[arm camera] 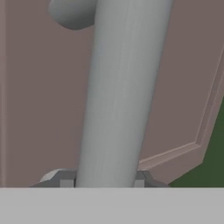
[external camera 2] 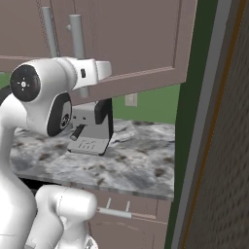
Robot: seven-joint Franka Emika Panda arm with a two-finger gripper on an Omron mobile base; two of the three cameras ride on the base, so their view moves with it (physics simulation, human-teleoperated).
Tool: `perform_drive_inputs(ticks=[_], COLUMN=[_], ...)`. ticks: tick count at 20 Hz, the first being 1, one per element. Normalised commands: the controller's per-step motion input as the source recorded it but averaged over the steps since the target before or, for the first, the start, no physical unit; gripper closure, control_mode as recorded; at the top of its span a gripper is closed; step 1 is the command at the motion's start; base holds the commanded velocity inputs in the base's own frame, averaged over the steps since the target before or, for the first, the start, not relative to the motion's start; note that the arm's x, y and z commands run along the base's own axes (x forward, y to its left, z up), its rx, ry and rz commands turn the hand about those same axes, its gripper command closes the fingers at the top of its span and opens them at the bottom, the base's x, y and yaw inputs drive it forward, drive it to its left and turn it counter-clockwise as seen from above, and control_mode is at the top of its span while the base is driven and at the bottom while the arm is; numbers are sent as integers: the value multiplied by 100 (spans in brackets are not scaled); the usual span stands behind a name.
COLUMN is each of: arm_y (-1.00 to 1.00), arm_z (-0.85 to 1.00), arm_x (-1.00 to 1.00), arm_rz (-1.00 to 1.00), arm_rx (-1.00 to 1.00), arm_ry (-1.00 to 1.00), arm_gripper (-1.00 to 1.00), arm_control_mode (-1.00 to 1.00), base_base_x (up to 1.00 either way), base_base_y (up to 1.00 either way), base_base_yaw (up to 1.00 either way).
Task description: Pick the sponge and sponge from the cabinet and place them on the counter.
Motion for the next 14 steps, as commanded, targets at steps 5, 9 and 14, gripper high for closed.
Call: perform_drive_inputs(ticks=[5, 9, 14], arm_y=[-9, -11, -12], arm_z=[0, 5, 20], arm_x=[-16, -22, -39], arm_rz=[0, 0, -2], arm_rx=[0, 0, 0], arm_ry=[-1, -3, -6], arm_gripper=[-100, -100, -100], arm_control_mode=[-100, -100, -100], base_base_x=[0, 0, 0], base_base_y=[0, 0, 0], base_base_yaw=[0, 0, 0])
